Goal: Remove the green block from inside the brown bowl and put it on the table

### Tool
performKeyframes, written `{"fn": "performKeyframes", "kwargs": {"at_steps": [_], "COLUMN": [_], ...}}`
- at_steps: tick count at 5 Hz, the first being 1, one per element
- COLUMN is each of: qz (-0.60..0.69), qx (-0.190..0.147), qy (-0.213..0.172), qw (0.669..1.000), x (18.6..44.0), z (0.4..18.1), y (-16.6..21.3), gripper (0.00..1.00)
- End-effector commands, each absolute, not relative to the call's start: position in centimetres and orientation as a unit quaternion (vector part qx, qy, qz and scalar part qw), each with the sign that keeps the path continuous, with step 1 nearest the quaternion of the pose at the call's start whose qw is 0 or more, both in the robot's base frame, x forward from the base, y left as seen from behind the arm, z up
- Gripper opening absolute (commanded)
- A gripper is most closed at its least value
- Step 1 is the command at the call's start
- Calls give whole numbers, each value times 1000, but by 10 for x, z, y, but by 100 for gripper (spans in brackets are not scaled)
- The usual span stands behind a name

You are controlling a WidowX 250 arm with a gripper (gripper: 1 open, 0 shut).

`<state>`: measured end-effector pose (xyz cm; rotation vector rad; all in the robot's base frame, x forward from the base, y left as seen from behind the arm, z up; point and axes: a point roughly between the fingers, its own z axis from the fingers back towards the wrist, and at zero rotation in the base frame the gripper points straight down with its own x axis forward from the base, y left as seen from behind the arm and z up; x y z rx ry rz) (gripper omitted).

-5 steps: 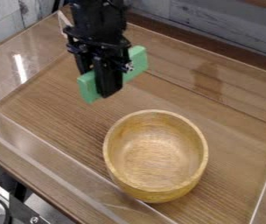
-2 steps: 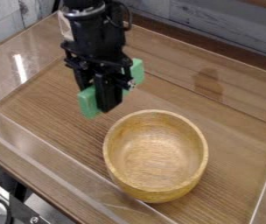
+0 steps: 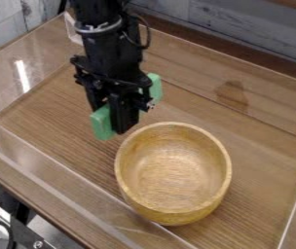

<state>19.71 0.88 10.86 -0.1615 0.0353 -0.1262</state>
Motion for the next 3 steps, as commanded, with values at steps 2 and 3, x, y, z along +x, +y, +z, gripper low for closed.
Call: {"fn": "performKeyframes", "kwargs": {"at_steps": [2,3], "qz": [-63,-61], "qx": [-71,-69], "qy": [-5,-7], "qw": [995,996], "x": [202,203], "z": [112,109], "y": [10,12], "gripper": [0,0]}}
